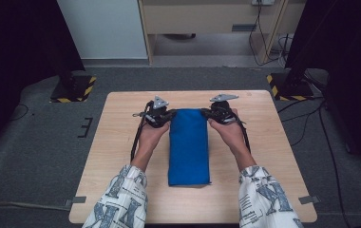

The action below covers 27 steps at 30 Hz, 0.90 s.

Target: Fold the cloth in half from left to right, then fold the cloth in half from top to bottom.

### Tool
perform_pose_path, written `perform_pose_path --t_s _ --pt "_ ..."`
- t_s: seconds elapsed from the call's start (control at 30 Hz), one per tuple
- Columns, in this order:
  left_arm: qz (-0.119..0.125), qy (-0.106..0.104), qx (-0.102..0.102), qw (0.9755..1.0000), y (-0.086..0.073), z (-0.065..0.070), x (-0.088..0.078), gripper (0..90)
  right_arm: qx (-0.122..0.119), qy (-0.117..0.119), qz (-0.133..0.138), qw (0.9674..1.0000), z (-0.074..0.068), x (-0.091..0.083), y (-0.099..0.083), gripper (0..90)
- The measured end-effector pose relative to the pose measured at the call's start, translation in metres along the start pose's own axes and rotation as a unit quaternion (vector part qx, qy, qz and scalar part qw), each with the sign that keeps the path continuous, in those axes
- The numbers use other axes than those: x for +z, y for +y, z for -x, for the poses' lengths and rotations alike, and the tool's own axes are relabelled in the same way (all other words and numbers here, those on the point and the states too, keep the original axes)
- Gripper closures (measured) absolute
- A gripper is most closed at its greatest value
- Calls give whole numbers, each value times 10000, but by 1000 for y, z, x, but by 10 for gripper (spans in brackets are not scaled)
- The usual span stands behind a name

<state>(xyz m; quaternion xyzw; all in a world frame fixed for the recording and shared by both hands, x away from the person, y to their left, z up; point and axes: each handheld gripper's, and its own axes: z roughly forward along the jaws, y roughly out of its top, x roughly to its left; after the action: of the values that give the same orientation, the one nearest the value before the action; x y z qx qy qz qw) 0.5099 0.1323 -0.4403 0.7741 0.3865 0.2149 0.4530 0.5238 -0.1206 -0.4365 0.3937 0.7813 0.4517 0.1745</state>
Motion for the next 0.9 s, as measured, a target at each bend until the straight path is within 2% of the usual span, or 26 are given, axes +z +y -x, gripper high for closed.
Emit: perform_pose_path --t_s 0.63,0.9 --pt "118 -18 -124 9999 6 -7 -3 870 -54 -19 86 9999 -2 0 6 858" --pt "141 -41 -143 9998 12 -6 2 870 -35 -60 112 9999 2 -3 5 858"
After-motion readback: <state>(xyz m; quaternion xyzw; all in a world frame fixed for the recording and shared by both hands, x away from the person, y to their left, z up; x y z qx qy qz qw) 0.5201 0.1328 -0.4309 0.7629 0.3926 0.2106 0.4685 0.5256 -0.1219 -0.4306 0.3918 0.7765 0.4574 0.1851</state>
